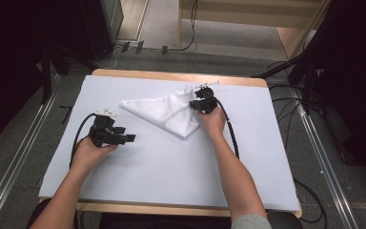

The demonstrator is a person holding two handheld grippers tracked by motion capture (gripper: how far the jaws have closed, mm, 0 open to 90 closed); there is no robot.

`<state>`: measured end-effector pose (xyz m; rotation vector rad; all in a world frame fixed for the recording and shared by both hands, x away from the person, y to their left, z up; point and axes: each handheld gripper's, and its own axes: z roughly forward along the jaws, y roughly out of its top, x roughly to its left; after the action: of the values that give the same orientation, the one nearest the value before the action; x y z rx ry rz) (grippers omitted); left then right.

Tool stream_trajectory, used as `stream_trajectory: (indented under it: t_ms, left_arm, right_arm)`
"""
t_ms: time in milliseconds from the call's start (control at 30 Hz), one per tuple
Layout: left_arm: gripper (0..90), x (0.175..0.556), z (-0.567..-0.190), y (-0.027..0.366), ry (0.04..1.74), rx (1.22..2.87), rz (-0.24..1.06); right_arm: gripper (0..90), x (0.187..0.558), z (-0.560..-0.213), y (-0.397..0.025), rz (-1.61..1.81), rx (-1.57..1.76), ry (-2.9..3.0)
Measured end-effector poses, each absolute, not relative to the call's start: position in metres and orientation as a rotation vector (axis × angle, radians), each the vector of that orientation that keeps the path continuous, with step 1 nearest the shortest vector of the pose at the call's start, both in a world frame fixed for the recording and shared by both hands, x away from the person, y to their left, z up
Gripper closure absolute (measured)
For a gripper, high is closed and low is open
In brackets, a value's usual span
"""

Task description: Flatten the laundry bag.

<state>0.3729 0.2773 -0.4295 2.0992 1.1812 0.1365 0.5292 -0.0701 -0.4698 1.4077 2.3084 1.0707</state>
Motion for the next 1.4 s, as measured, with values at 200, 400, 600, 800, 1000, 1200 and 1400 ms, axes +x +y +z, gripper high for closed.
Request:
stream_trajectory:
  t_ms: [200, 400, 600, 800, 1000, 1200, 1400]
  left_arm:
    - [37.0, 0.373, -0.43, 0.279, 1.189, 2.097, 0.141]
    - [37.0, 0.373, -0.429, 0.282, 1.195, 2.087, 0.142]
    - [37.1, 0.373, -0.426, 0.288, 1.214, 2.065, 0.154]
    - [37.1, 0.373, -0.424, 0.297, 1.235, 2.041, 0.165]
    - [37.1, 0.372, -0.421, 0.308, 1.259, 2.013, 0.179]
    - [37.0, 0.373, -0.419, 0.32, 1.289, 1.986, 0.192]
    - [37.1, 0.373, -0.419, 0.326, 1.307, 1.967, 0.196]
  right_arm:
    - [90.0, 0.53, -0.467, -0.075, 1.098, 1.452, 2.313]
    - [90.0, 0.522, -0.448, -0.075, 1.142, 1.39, 2.318]
    - [90.0, 0.506, -0.424, -0.07, 1.196, 1.292, 2.321]
    - [90.0, 0.487, -0.407, -0.06, 1.253, 1.19, 2.354]
    - [90.0, 0.465, -0.403, -0.05, 1.293, 1.106, 2.396]
    - [90.0, 0.448, -0.407, -0.045, 1.343, 1.075, 2.437]
    - [90.0, 0.434, -0.413, -0.036, 1.376, 1.033, 2.476]
